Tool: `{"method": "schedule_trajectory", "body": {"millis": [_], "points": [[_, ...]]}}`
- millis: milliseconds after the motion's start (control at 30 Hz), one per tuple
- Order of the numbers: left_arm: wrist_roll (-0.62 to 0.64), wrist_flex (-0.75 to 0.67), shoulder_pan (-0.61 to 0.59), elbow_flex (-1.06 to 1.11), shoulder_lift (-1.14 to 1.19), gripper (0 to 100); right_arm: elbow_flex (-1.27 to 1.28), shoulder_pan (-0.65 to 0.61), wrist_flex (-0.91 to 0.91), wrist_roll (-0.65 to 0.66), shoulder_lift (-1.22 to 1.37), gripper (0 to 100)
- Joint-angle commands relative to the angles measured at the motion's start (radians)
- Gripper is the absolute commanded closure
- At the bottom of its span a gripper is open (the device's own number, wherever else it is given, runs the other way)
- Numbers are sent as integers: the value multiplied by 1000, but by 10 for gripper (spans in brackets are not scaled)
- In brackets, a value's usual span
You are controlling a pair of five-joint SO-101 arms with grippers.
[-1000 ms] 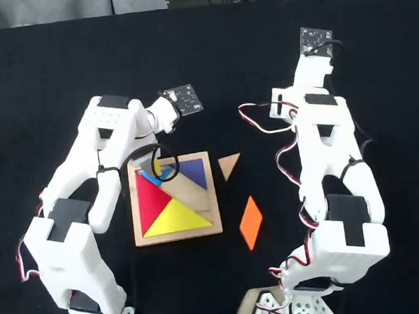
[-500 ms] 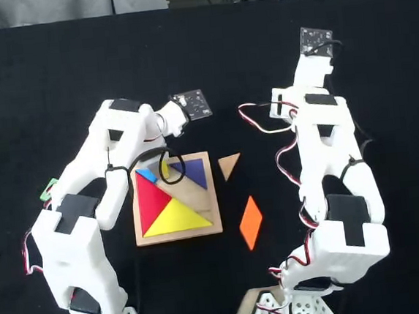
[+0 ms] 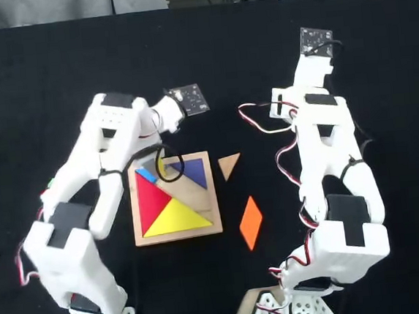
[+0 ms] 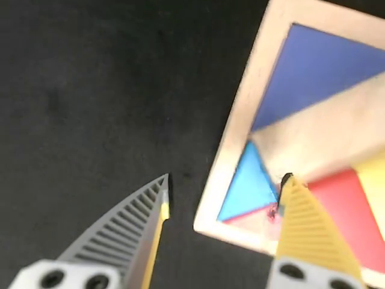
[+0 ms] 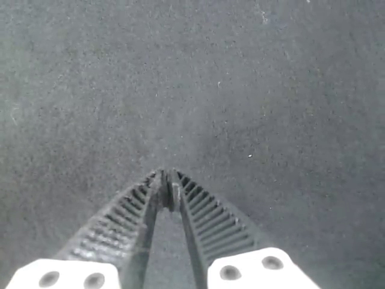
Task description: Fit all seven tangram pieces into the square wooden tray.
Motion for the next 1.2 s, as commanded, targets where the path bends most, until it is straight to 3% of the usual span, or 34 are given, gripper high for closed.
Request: {"method": "schedule_trajectory", "body": {"millis": [0, 133, 467, 633, 733, 900, 1000, 1167], "points": [[2, 74, -10, -44, -195, 712, -58, 6, -17, -2, -5, 987], [3, 127, -85, -35, -394, 712, -58, 6, -17, -2, -5, 987], [69, 132, -509, 232, -634, 712, -53, 6, -17, -2, -5, 987], [265, 107, -684, 400, -694, 712, -51, -8, -17, -2, -5, 987], [367, -5, -766, 438, -710, 712, -50, -23, -15, 0, -4, 987], [341, -140, -774, 493, -666, 707, -65, -23, -17, 8, 35, 987], [322, -123, -742, 455, -571, 706, -94, -25, -11, 34, 68, 987], [100, 9, -687, 289, -348, 646, -111, -25, -11, 38, 101, 987]]}}
